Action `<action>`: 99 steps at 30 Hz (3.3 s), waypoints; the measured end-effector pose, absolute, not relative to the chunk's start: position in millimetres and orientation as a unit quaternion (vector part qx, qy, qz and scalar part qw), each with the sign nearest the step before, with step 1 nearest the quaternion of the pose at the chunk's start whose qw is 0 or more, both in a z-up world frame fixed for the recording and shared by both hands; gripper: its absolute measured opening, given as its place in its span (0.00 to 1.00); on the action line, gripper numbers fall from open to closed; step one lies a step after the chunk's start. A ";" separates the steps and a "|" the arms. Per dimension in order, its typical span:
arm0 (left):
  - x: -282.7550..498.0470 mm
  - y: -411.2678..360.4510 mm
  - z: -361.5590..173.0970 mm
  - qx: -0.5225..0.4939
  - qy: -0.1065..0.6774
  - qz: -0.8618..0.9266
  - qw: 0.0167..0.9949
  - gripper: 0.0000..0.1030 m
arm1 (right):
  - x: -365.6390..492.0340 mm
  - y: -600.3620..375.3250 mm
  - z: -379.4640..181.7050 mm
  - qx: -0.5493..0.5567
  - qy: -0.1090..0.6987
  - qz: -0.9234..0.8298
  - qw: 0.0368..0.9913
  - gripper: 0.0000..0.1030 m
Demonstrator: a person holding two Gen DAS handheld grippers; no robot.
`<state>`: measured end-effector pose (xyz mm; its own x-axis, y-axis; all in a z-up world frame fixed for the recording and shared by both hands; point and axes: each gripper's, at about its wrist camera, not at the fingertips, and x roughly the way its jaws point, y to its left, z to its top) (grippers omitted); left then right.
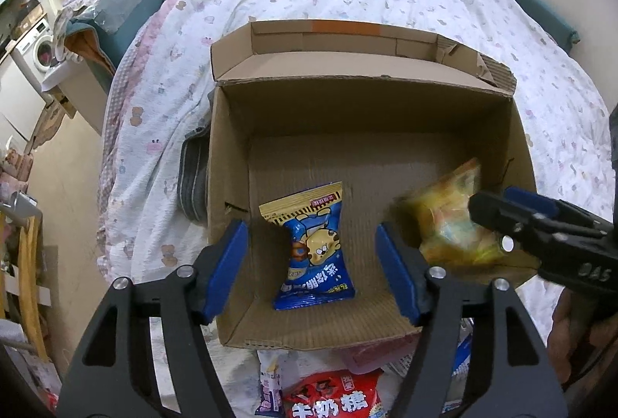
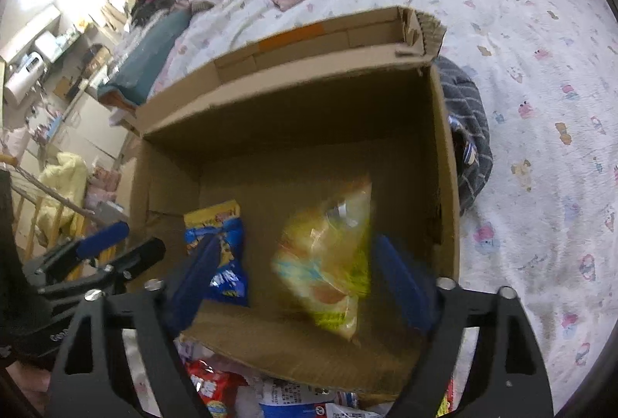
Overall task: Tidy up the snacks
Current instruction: 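Carry both packets into the box and open both tools to release them, then grasp the shrimp flakes bag with the right tool while the left tool grasps the red milk candy bag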
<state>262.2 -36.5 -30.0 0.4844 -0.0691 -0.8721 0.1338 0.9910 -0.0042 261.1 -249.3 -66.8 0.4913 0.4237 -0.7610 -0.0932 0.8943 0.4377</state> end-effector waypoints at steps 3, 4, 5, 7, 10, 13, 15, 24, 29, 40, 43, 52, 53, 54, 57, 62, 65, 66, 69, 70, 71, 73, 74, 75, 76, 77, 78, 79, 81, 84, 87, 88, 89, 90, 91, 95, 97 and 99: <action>262.2 -35.3 -30.8 0.031 0.506 -0.057 0.860 0.64 | 261.8 -251.0 -65.9 0.174 0.480 0.151 0.847 0.85; 262.3 -34.9 -31.0 0.031 0.506 -0.056 0.860 0.64 | 262.0 -251.5 -66.5 0.176 0.481 0.151 0.846 0.85; 262.3 -34.7 -31.3 0.029 0.507 -0.056 0.860 0.64 | 262.2 -251.7 -67.2 0.178 0.483 0.150 0.844 0.85; 261.5 -34.2 -31.2 0.026 0.507 -0.057 0.860 0.64 | 262.1 -251.4 -67.9 0.179 0.485 0.151 0.843 0.85; 259.5 -32.9 -28.5 0.019 0.500 -0.062 0.863 0.64 | 261.4 -251.1 -67.1 0.178 0.483 0.154 0.843 0.85; 255.9 -31.1 -22.2 0.025 0.482 -0.054 0.874 0.64 | 262.6 -249.3 -65.3 0.172 0.481 0.155 0.846 0.85; 251.2 -25.8 -14.0 0.036 0.460 -0.026 0.887 0.64 | 261.7 -250.2 -63.2 0.174 0.477 0.152 0.848 0.85; 229.3 1.8 13.3 -0.023 0.427 -0.015 0.904 0.87 | 238.8 -261.5 -39.7 0.189 0.435 0.154 0.867 0.90; 217.6 7.4 21.1 -0.015 0.414 -0.009 0.910 0.87 | 221.3 -265.8 -28.6 0.193 0.422 0.152 0.873 0.96; 166.9 19.4 25.3 -0.036 0.441 -0.014 0.897 0.87 | 157.0 -256.8 -24.2 0.186 0.437 0.182 0.861 0.96; 154.7 21.6 15.2 -0.032 0.458 -0.011 0.889 0.87 | 144.0 -265.4 -29.0 0.229 0.444 0.197 0.844 0.96; 131.7 35.8 -6.2 -0.048 0.487 -0.014 0.872 0.87 | 108.9 -261.7 -59.2 0.241 0.535 0.163 0.793 0.96; 130.7 37.6 -6.3 -0.048 0.487 -0.013 0.872 0.87 | 102.5 -257.6 -63.7 0.238 0.550 0.160 0.784 0.96; 129.7 40.1 -6.6 -0.049 0.487 -0.013 0.872 0.87 | 96.2 -253.9 -68.0 0.235 0.563 0.157 0.777 0.96; 127.4 46.8 -6.3 -0.062 0.488 -0.016 0.870 0.87 | 81.2 -240.1 -82.2 0.224 0.603 0.146 0.752 0.96; 125.4 56.4 -8.1 -0.084 0.502 -0.013 0.861 0.87 | 72.4 -206.8 -103.3 0.170 0.641 0.124 0.738 0.96; 124.1 60.8 -7.4 -0.092 0.506 -0.016 0.857 0.87 | 75.3 -189.2 -119.6 0.149 0.660 0.113 0.728 0.96; 123.2 61.5 -7.0 -0.091 0.505 -0.016 0.858 0.87 | 77.1 -184.2 -125.5 0.140 0.665 0.107 0.726 0.96; 120.4 62.2 -7.0 -0.082 0.506 -0.016 0.859 0.87 | 82.7 -172.7 -137.0 0.107 0.671 0.087 0.728 0.95; 119.4 62.7 -6.9 -0.081 0.506 -0.016 0.859 0.87 | 84.7 -171.6 -138.6 0.097 0.669 0.083 0.732 0.92; 118.4 63.1 -6.5 -0.081 0.505 -0.016 0.859 0.87 | 86.0 -169.2 -140.2 0.083 0.669 0.083 0.734 0.87; 116.8 63.7 -5.4 -0.079 0.502 -0.014 0.861 0.87 | 86.9 -167.1 -143.6 0.070 0.673 0.083 0.731 0.75; 116.5 63.7 -4.9 -0.079 0.502 -0.016 0.861 0.87 | 86.2 -168.3 -143.9 0.072 0.673 0.088 0.731 0.73; 116.4 63.7 -4.9 -0.080 0.503 -0.017 0.860 0.87 | 85.0 -169.9 -143.1 0.071 0.671 0.092 0.732 0.66; 116.2 63.8 -4.3 -0.082 0.503 -0.019 0.860 0.87 | 83.6 -172.2 -141.1 0.065 0.670 0.094 0.734 0.61; 116.7 63.9 -3.9 -0.083 0.502 -0.020 0.860 0.87 | 81.6 -175.4 -139.3 0.069 0.667 0.099 0.735 0.60; 116.9 63.6 -3.4 -0.084 0.502 -0.020 0.861 0.87 | 79.4 -179.2 -135.8 0.077 0.666 0.108 0.734 0.58; 117.3 63.0 -3.4 -0.084 0.503 -0.020 0.860 0.87 | 76.4 -185.7 -132.4 0.083 0.664 0.114 0.734 0.58; 118.6 61.6 -4.4 -0.084 0.505 -0.020 0.859 0.87 | 72.4 -196.0 -118.9 0.096 0.657 0.127 0.736 0.57; 122.0 56.6 -8.6 -0.081 0.513 -0.018 0.854 0.87 | 70.5 -208.1 -91.0 0.122 0.636 0.151 0.747 0.57; 125.2 50.6 -12.9 -0.080 0.521 -0.018 0.850 0.87 | 76.7 -225.8 -60.0 0.148 0.597 0.170 0.770 0.57; 126.3 49.1 -14.9 -0.080 0.524 -0.019 0.848 0.87 | 81.3 -230.6 -51.4 0.156 0.586 0.174 0.776 0.57; 127.8 47.2 -17.3 -0.080 0.528 -0.020 0.845 0.87 | 84.9 -233.9 -45.1 0.165 0.577 0.180 0.779 0.57; 129.6 45.0 -20.4 -0.082 0.534 -0.022 0.841 0.87 | 89.3 -238.8 -38.2 0.174 0.566 0.186 0.784 0.57; 131.9 43.1 -24.4 -0.084 0.541 -0.023 0.837 0.87 | 94.2 -242.7 -31.9 0.177 0.554 0.191 0.791 0.57; 140.1 31.2 -42.9 -0.084 0.572 -0.034 0.815 0.87 | 111.5 -260.2 -21.1 0.164 0.519 0.186 0.818 0.57; 144.7 23.5 -56.3 -0.087 0.594 -0.036 0.799 0.87 | 118.6 -263.9 -28.1 0.163 0.511 0.180 0.825 0.57; 147.4 16.4 -68.6 -0.085 0.611 -0.033 0.787 0.87 | 126.4 -268.3 -35.4 0.174 0.512 0.177 0.822 0.57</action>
<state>147.4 16.4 -68.6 0.2519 -0.1557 -0.9552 -0.0529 0.9833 -0.1742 126.4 -268.3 -35.4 0.4129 0.4692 -0.7806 -0.1131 0.8769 0.4672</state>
